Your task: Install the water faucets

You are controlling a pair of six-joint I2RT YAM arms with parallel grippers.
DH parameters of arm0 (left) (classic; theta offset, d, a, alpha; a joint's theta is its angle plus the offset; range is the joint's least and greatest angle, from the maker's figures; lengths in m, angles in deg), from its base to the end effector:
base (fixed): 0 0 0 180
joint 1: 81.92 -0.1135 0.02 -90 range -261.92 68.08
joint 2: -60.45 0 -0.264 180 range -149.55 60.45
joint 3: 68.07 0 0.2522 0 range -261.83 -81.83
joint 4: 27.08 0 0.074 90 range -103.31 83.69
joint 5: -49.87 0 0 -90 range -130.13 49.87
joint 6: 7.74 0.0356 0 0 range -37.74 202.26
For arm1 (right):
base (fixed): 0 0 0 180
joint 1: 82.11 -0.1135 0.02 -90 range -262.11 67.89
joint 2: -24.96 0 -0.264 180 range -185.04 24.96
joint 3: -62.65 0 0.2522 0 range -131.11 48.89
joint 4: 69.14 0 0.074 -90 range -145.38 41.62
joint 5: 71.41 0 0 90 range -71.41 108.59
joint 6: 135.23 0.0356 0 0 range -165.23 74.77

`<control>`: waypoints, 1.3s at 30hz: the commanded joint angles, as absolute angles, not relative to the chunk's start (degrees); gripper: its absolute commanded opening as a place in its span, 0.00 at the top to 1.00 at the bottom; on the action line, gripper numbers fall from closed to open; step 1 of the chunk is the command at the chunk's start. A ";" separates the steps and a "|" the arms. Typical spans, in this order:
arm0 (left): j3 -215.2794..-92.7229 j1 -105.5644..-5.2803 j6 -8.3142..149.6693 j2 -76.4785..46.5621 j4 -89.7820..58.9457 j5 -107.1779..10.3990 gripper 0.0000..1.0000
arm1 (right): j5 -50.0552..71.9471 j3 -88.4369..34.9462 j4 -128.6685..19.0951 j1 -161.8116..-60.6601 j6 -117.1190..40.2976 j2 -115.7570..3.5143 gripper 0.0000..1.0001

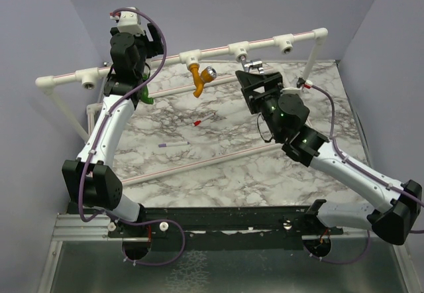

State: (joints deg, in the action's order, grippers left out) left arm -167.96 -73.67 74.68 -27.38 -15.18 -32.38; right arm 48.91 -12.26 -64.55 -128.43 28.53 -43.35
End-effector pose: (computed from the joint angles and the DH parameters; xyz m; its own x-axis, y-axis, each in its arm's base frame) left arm 0.3628 -0.0478 0.4303 0.0016 -0.1323 -0.9912 0.0090 0.9912 -0.1323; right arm 0.2047 0.1884 0.3915 -0.2581 0.9298 -0.2625 -0.1004 0.2444 0.9645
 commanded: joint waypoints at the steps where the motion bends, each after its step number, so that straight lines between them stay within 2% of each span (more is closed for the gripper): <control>1: -162.52 -74.48 75.49 -33.13 -0.13 -32.84 0.20 | 47.53 -9.93 -64.57 -128.26 16.91 -39.47 0.18; 7: -162.44 -74.46 75.48 -33.04 -0.19 -32.84 0.20 | 48.36 -8.93 -63.94 -128.25 3.17 -34.91 0.19; 14: -162.43 -74.46 75.49 -33.08 -0.19 -32.83 0.20 | 45.68 -9.87 -65.77 -128.34 -23.25 -32.02 0.19; 26: -162.49 -74.45 75.49 -33.33 -0.13 -32.83 0.20 | 32.07 -11.80 -64.81 -128.27 -75.12 -30.59 0.19; 31: -162.43 -74.50 75.49 -33.24 -0.20 -32.84 0.20 | 24.85 -12.73 -59.33 -128.29 -94.04 -30.81 0.17; 39: -162.43 -74.47 75.57 -33.27 -0.13 -32.79 0.20 | 25.24 -12.55 -59.68 -128.32 -117.97 -34.60 0.17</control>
